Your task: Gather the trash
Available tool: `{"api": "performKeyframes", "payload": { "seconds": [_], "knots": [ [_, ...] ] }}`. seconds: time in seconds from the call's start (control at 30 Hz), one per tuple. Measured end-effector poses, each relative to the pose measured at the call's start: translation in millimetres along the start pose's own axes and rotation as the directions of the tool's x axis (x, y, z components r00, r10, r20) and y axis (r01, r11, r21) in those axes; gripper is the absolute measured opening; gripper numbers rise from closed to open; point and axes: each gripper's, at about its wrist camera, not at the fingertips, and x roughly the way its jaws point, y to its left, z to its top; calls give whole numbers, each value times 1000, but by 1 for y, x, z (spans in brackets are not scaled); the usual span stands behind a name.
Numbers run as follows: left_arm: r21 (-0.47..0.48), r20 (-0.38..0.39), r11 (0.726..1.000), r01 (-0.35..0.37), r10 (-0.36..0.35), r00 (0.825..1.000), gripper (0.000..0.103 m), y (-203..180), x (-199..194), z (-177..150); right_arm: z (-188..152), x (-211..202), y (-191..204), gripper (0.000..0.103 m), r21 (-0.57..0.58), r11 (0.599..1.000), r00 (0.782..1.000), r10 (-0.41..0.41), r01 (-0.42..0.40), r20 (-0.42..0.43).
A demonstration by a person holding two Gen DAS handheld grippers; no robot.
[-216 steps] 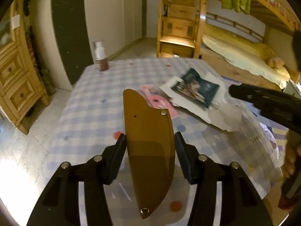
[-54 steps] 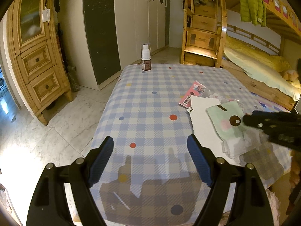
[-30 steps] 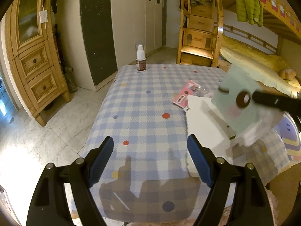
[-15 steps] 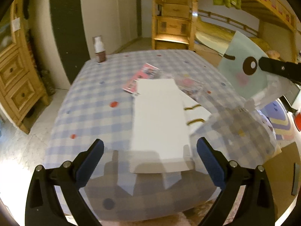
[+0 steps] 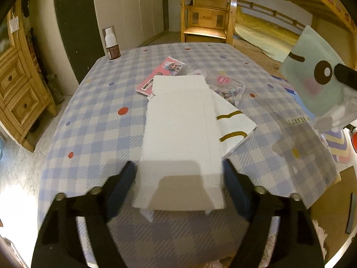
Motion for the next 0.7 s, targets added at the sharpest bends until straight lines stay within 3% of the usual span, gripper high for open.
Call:
{"api": "performKeyframes", "payload": {
  "seconds": [0.03,0.07,0.17,0.27,0.3,0.33,0.37,0.4,0.5,0.57,0.7],
  "knots": [
    [3,0,1000,2,-2,1000,74,0,0,0,0,-1,0,2,0,1000,1000,0,0,0],
    [10,9,1000,11,-11,1000,54,-1,-3,1,0,-2,0,2,0,1000,1000,-1,1,2],
    [13,38,1000,27,-27,999,22,-1,-16,8,1,-5,-1,2,3,1000,1000,-8,8,12],
    [-2,71,998,69,-68,995,17,3,-27,12,1,-12,-4,2,9,1000,1000,-18,17,25],
    [-11,74,997,79,-78,994,18,6,-30,12,1,-14,-5,2,8,1000,999,-23,22,29],
    [-23,76,997,75,-73,994,35,7,-32,11,0,-15,-6,2,9,1000,999,-25,25,33],
    [-38,86,997,73,-70,994,58,10,-35,9,-1,-16,-6,2,10,1000,999,-27,27,35],
    [-46,106,995,87,-82,991,64,12,-40,7,-2,-17,-7,2,10,1000,999,-29,29,37],
    [-14,121,998,63,-60,991,73,13,-46,3,-4,-18,-10,2,12,999,999,-33,33,33],
    [6,118,1000,15,-16,993,87,15,-42,1,-7,-16,-11,2,13,999,999,-36,36,31],
    [-31,43,999,-8,10,999,89,28,-20,-1,-12,-13,-15,2,30,999,999,-27,26,25]
  ]
}}
